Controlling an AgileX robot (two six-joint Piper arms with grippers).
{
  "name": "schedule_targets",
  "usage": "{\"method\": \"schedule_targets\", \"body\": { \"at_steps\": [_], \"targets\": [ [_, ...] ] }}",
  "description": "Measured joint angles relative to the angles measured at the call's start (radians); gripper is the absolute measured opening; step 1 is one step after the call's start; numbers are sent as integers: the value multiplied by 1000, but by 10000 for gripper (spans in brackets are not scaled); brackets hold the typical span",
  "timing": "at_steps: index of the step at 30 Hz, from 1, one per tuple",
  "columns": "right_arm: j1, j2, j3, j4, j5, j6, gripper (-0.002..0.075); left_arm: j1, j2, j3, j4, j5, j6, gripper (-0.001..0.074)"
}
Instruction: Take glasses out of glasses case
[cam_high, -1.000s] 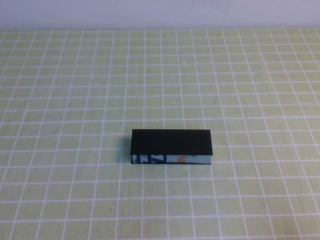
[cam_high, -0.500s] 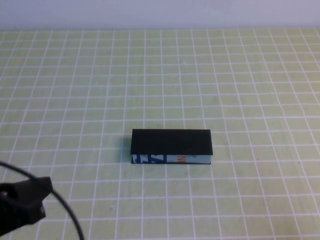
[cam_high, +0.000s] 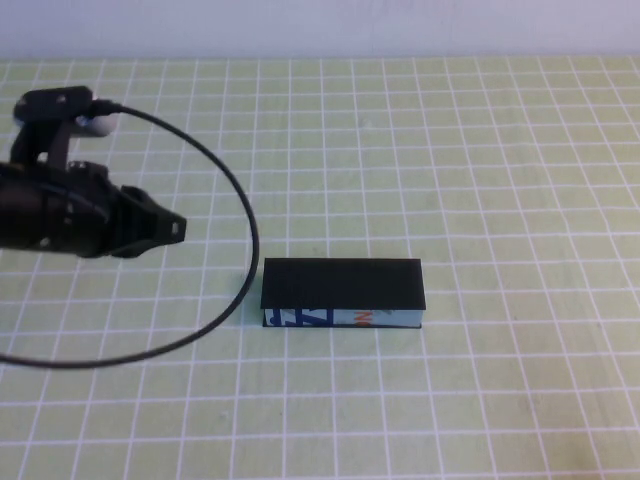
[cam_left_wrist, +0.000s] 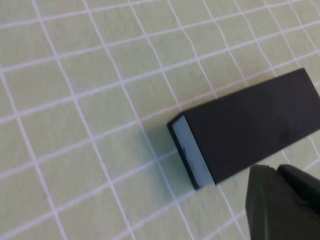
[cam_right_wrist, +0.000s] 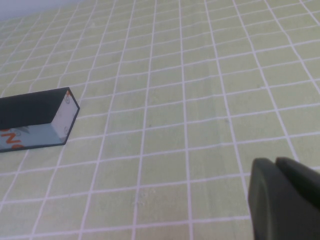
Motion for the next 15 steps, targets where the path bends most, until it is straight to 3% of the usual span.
{"method": "schedule_targets", "body": {
  "at_steps": [9,15],
  "targets": [
    [0,0,0,0,0,0,-18,-2,355,-256,-154,61,169,-4],
    [0,0,0,0,0,0,-18,-56,499,-357,-160,80,194,-4]
  ]
}}
